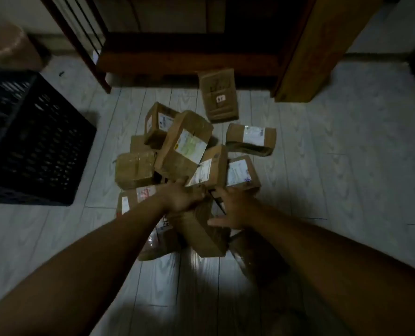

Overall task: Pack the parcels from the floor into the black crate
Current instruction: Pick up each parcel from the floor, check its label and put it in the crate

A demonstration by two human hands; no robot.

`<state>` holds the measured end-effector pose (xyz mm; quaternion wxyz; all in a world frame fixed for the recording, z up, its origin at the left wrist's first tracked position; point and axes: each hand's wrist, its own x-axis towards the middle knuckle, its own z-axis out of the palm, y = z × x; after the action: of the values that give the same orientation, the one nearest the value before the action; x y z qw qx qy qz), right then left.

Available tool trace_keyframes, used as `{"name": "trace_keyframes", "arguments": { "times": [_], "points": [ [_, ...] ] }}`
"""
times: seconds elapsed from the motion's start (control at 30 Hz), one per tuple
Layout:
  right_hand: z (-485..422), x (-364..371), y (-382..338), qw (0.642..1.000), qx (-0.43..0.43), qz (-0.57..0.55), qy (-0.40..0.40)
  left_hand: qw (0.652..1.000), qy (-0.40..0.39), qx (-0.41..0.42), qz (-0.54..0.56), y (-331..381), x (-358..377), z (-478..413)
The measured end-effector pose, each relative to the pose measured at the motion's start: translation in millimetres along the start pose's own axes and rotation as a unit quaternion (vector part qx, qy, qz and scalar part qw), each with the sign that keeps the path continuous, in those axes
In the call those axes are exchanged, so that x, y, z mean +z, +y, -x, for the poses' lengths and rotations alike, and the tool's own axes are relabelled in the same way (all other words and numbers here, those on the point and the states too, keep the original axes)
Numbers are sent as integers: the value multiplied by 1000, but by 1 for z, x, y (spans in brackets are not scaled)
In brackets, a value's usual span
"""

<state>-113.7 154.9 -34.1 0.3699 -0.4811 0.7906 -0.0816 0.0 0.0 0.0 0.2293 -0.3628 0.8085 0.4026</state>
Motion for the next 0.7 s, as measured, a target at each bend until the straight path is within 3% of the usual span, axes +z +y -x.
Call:
{"name": "trace_keyframes", "arguments": {
  "times": [0.13,0.27,0.37,0.57,0.7],
  "points": [
    [-19,37,8,995,17,-24,-94,997,-66,-11,-28,2,17,-28],
    [-23,52,13,991,29,-100,-88,996,-57,-44,-47,-7,18,-43],
    [-15,54,9,993,31,-97,-62,998,-42,-40,-36,-1,14,-31],
    [-14,39,-2,997,4,-69,40,989,-1,-11,150,-11,-2,-13],
    [-22,43,9,992,15,-85,88,950,40,1,310,-40,-17,-10]
  ]
}}
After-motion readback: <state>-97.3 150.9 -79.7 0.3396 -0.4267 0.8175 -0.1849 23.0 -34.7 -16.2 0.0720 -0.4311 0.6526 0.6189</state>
